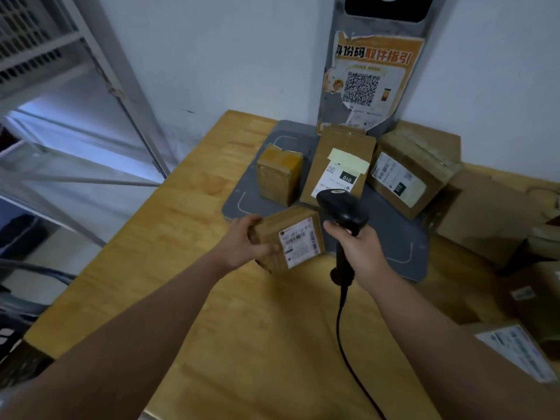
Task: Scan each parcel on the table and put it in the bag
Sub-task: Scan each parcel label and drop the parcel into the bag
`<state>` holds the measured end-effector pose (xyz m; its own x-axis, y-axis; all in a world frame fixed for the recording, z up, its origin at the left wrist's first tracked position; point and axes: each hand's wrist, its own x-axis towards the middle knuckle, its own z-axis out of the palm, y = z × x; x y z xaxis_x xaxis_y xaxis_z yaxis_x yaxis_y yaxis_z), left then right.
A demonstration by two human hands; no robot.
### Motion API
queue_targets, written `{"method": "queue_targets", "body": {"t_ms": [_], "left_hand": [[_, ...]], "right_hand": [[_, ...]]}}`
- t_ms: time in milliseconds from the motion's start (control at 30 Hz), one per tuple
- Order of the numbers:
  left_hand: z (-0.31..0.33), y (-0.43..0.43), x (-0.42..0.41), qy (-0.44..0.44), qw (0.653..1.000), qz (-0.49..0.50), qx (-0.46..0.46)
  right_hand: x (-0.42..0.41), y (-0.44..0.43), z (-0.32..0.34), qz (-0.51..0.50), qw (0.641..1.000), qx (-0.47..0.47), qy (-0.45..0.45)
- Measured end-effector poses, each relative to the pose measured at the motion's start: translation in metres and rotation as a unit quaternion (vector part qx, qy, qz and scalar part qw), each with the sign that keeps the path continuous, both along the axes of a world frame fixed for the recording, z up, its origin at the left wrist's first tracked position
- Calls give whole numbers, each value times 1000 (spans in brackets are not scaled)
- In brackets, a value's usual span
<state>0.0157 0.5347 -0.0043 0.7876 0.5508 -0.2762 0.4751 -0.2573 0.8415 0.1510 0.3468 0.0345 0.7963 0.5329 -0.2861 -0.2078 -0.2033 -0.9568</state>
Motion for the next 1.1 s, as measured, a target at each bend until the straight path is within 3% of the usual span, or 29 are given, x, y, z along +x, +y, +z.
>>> {"method": "queue_targets", "body": {"t_ms": [67,200,300,433,600,900,1100], "left_hand": [[8,-28,-4,-40,994,52,-83],[17,-78,-4,-101,971,148,-160],[19,-107,-5,-126,959,142,-208],[19,-129,-10,-91,967,116,-208],[12,-137,-14,-51,964,174,-192],[-9,-148,-29,-47,949,219,-224],[-10,-143,-29,-51,951,223,-208]], "right_hand": [[-6,-19,3,-8,999,18,37],[-20,-56,6,-47,994,44,83],[-28,-80,6,-59,991,68,100],[-31,-109,7,-37,995,60,68],[-36,-141,11,19,989,-83,-122],[-74,-159,-5,55,991,-105,-69],[-73,-161,-4,69,982,-145,-95]]}}
